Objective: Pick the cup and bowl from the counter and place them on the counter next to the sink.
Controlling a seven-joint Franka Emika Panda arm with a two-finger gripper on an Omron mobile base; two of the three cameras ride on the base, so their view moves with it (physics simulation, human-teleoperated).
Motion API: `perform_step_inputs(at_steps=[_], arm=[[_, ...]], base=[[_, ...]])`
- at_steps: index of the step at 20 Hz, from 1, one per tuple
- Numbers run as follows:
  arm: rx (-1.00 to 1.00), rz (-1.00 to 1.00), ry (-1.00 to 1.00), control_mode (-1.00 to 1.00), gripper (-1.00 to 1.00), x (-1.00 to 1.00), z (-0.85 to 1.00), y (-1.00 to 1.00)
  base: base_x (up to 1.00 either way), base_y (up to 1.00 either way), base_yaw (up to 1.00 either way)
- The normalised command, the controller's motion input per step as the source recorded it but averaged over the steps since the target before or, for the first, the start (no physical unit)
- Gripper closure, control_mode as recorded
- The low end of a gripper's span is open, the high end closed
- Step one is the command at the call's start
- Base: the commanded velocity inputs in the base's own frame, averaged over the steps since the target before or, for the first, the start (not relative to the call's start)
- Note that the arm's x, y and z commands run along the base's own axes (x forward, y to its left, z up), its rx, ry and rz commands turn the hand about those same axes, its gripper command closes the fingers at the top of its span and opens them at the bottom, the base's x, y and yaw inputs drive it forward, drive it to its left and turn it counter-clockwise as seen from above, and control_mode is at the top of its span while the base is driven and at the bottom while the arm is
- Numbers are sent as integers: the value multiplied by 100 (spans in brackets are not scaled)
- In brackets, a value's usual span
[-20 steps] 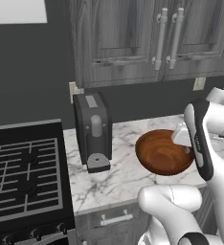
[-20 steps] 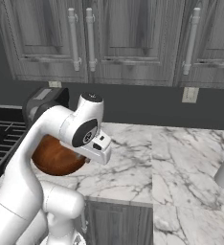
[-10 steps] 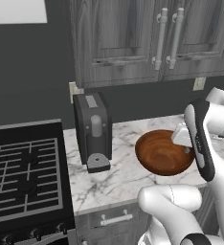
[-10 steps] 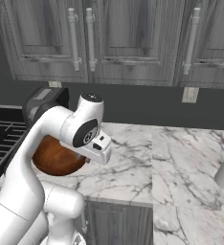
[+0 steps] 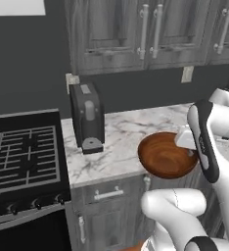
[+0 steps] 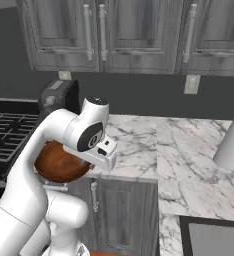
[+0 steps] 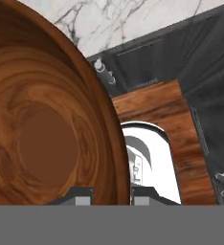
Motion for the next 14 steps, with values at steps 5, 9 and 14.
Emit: perform_step_inputs(at_steps=[5, 9, 14], arm=[[0, 0, 0, 100, 100, 0, 0, 0], [0, 0, 0, 100, 100, 0, 0, 0], [0, 0, 0, 100, 100, 0, 0, 0]], base=[[-92, 0, -40], [-41, 0, -64], [-12, -1, -76]])
